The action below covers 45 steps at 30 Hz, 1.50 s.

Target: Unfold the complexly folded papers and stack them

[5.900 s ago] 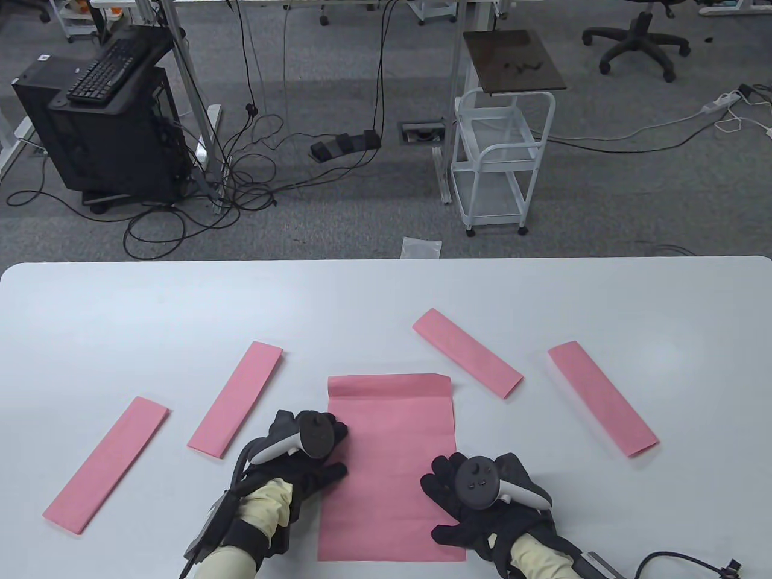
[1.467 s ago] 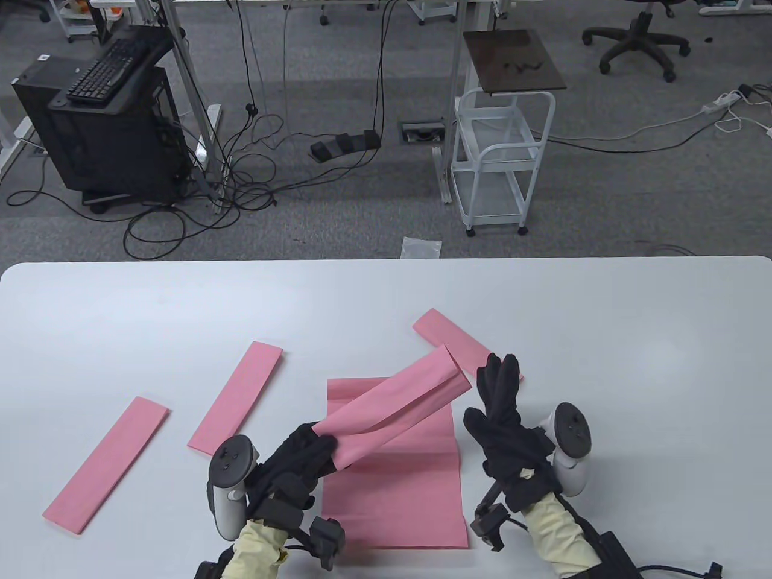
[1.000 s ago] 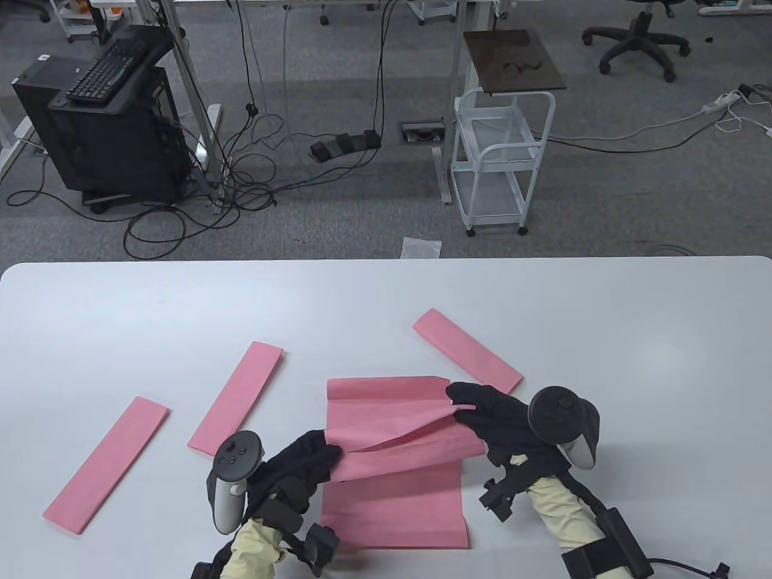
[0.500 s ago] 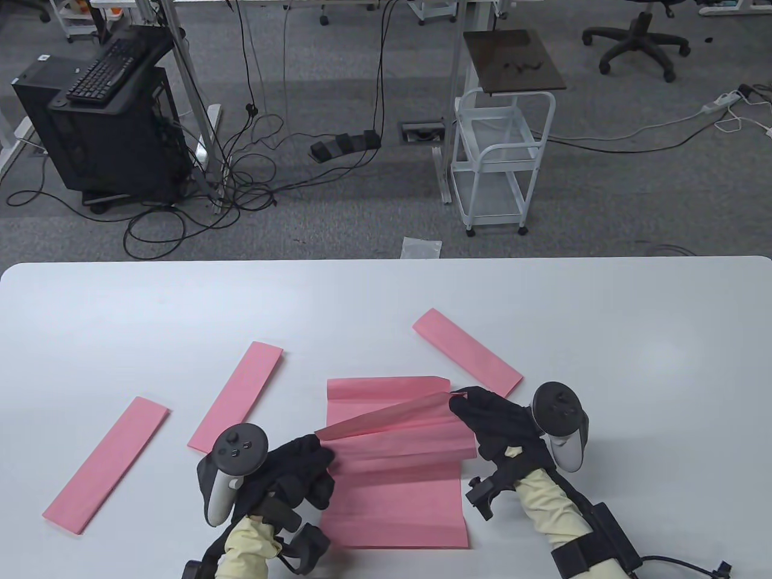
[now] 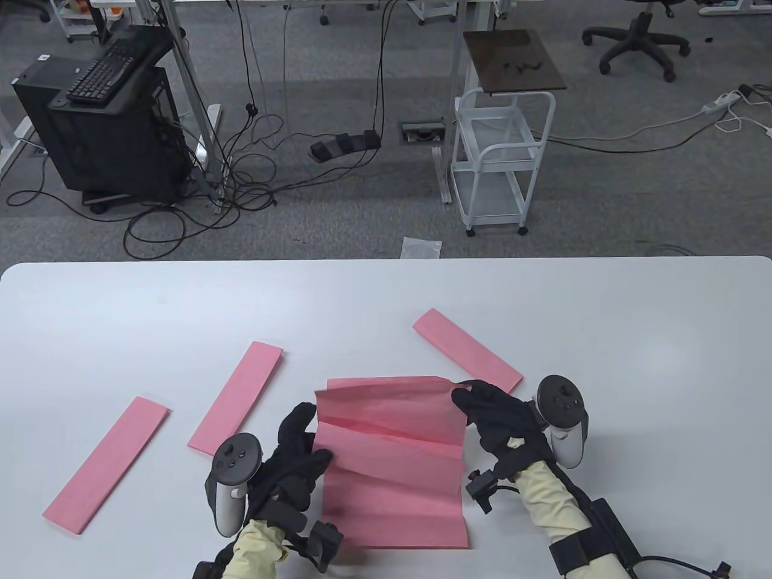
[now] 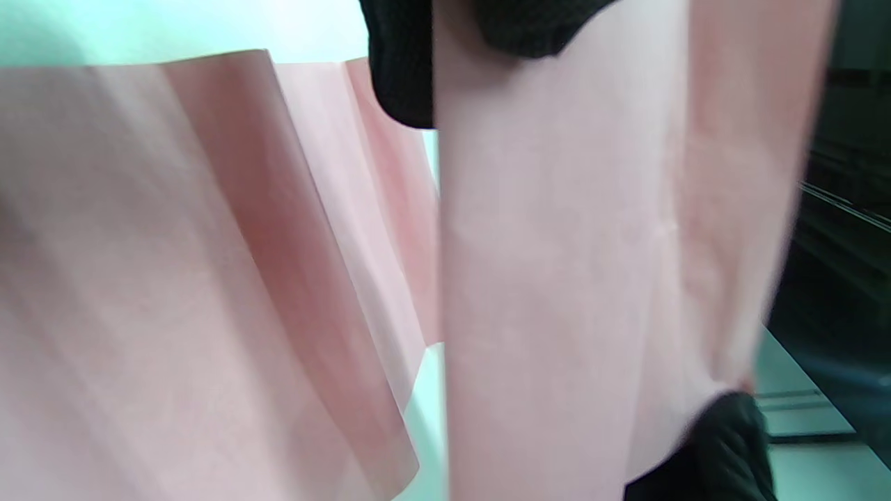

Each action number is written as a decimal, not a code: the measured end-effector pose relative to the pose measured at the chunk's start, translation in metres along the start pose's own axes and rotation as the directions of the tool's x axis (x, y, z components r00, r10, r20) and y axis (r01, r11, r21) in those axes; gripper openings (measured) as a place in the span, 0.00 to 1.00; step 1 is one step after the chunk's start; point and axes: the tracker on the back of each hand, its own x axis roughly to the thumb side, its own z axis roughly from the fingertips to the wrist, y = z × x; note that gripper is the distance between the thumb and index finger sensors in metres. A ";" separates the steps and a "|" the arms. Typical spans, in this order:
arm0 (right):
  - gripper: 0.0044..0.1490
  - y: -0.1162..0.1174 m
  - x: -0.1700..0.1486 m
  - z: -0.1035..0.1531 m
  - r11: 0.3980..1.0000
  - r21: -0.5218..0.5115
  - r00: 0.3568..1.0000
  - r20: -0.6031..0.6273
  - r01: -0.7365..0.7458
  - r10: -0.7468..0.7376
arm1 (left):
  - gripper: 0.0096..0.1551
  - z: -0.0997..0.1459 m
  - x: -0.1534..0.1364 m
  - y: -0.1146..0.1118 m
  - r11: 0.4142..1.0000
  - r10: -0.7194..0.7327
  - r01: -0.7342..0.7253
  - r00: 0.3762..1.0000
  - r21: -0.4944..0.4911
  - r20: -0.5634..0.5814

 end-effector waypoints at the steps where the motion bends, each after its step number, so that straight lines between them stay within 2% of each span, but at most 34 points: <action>1: 0.25 -0.002 0.000 -0.001 1.000 -0.021 1.000 -0.021 -0.003 0.002 | 0.49 0.000 0.002 -0.001 1.000 -0.020 0.021 0.999 -0.016 0.031; 3: 0.25 -0.010 -0.002 -0.005 0.997 -0.072 0.997 -0.077 -0.009 0.004 | 0.51 0.004 0.007 0.000 0.995 -0.089 0.094 0.989 -0.031 0.119; 5: 0.25 -0.011 -0.004 -0.008 0.999 -0.047 0.994 -0.106 -0.010 0.005 | 0.50 0.007 0.011 0.000 0.991 -0.108 0.122 0.972 -0.057 0.209; 9: 0.25 -0.006 -0.003 -0.011 0.998 -0.034 0.989 -0.136 -0.061 0.056 | 0.45 0.014 0.014 0.005 0.984 -0.168 0.177 0.955 -0.017 0.244; 13: 0.25 -0.002 -0.001 -0.017 0.997 -0.013 0.986 -0.147 -0.076 0.074 | 0.20 0.016 0.009 0.011 0.985 -0.143 0.159 0.966 -0.061 0.217; 15: 0.25 -0.002 -0.001 -0.020 0.997 -0.004 0.985 -0.160 -0.072 0.071 | 0.14 0.017 0.006 0.012 0.981 -0.167 0.184 0.963 -0.063 0.213; 17: 0.25 -0.003 -0.001 -0.024 0.998 0.036 0.980 -0.190 -0.048 0.054 | 0.14 0.019 0.002 0.011 0.962 -0.236 0.258 0.951 -0.090 0.200; 22: 0.25 -0.010 0.006 -0.034 0.996 -0.040 0.979 -0.193 -0.080 0.071 | 0.15 0.018 -0.008 0.011 0.921 -0.329 0.352 0.932 -0.169 0.149; 28: 0.25 -0.007 0.008 -0.040 0.985 -0.050 0.969 -0.193 -0.164 0.152 | 0.16 0.015 -0.012 0.007 0.932 -0.217 0.252 0.964 -0.262 0.154; 29: 0.25 -0.007 0.006 -0.040 0.986 -0.049 0.969 -0.197 -0.160 0.147 | 0.18 0.016 -0.014 0.007 0.925 -0.175 0.216 0.972 -0.313 0.155; 31: 0.25 -0.006 0.004 -0.040 0.989 -0.044 0.970 -0.204 -0.142 0.131 | 0.27 0.016 -0.015 0.007 0.912 -0.108 0.156 0.984 -0.379 0.145; 32: 0.25 -0.006 0.002 -0.040 0.990 -0.045 0.970 -0.207 -0.137 0.125 | 0.35 0.017 -0.016 0.007 0.914 -0.091 0.141 0.985 -0.380 0.147; 33: 0.25 -0.006 0.002 -0.040 0.989 -0.046 0.970 -0.209 -0.137 0.125 | 0.37 0.017 -0.016 0.006 0.925 -0.086 0.130 0.987 -0.358 0.136; 35: 0.25 -0.006 0.000 -0.041 0.988 -0.043 0.967 -0.214 -0.148 0.135 | 0.21 0.017 -0.014 0.004 0.953 -0.122 0.147 0.987 -0.266 0.107; 36: 0.25 -0.006 0.000 -0.041 0.988 -0.047 0.967 -0.215 -0.149 0.135 | 0.18 0.017 -0.013 0.003 0.949 -0.181 0.202 0.978 -0.244 0.106; 37: 0.25 -0.006 -0.001 -0.041 0.989 -0.055 0.968 -0.215 -0.140 0.126 | 0.20 0.017 -0.011 0.002 0.933 -0.253 0.272 0.962 -0.236 0.106; 38: 0.25 -0.006 -0.001 -0.041 0.990 -0.055 0.970 -0.215 -0.127 0.112 | 0.26 0.017 -0.010 0.001 0.916 -0.317 0.335 0.941 -0.222 0.115; 40: 0.25 -0.005 0.000 -0.041 0.991 -0.055 0.971 -0.214 -0.119 0.105 | 0.40 0.017 -0.010 -0.001 0.908 -0.329 0.345 0.938 -0.236 0.105; 42: 0.25 -0.005 0.000 -0.042 0.991 -0.054 0.972 -0.212 -0.119 0.106 | 0.45 0.018 -0.010 -0.003 0.918 -0.307 0.322 0.947 -0.233 0.099; 43: 0.25 -0.005 0.000 -0.042 0.991 -0.052 0.971 -0.211 -0.124 0.110 | 0.44 0.018 -0.009 -0.003 0.915 -0.318 0.332 0.943 -0.229 0.098; 45: 0.25 -0.005 0.000 -0.043 0.989 -0.041 0.969 -0.210 -0.141 0.129 | 0.29 0.018 -0.009 -0.004 0.894 -0.379 0.394 0.919 -0.215 0.110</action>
